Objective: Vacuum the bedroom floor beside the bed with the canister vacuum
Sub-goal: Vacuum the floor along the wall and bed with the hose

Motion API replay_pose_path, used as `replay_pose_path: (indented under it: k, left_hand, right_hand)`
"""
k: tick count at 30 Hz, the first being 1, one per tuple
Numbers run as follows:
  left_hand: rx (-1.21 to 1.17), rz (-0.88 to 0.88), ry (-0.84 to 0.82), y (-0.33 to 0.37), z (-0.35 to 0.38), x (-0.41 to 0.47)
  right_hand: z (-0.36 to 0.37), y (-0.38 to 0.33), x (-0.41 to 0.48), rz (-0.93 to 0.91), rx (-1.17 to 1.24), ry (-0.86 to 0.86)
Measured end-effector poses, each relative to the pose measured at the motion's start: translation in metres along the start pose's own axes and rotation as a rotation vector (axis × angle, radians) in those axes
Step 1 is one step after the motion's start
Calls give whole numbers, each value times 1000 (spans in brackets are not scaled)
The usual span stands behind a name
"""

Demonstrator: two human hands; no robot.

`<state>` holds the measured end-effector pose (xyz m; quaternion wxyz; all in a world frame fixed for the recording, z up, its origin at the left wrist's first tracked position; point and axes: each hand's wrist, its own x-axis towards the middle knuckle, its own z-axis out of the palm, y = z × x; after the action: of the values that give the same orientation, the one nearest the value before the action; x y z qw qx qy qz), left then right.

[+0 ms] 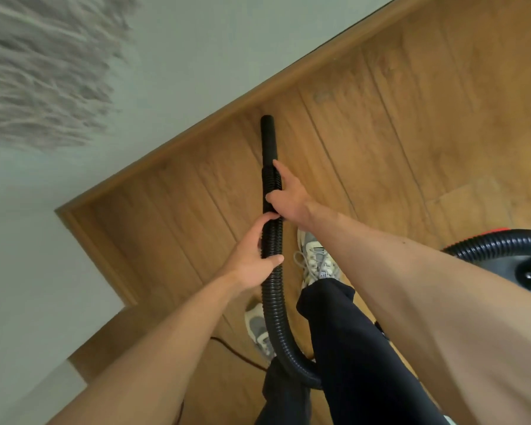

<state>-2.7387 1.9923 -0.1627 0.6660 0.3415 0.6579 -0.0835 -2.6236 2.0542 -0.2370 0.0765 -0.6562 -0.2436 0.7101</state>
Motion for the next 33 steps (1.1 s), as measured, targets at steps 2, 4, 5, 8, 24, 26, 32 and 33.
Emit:
replay_pose_path:
  k: [2,4,5,8,24,26,32,33]
  left_hand:
    - [-3,4,-9,-2,7,0]
    - [-8,19,-31,-2,14,2]
    - [-13,26,-42,-2,16,3]
    - [-6,61,-77,1,18,2]
    - [-311,81,23,-51,-9,-10]
    - [-350,83,42,-62,-10,-10]
    - [-501,71,118,-89,-20,-17]
    - [-524,71,133,-92,-21,-18]
  right_hand:
    - [-3,9,0,-2,4,24]
    - [-7,17,-2,-2,9,46]
    - [-9,20,-2,-4,13,54]
    - [-12,23,-4,-4,10,73]
    - [55,-12,4,44,-268,-5]
    - [66,-11,7,41,-323,-30]
    - [107,-19,8,28,-469,-116]
    - [115,-21,8,26,-502,-132]
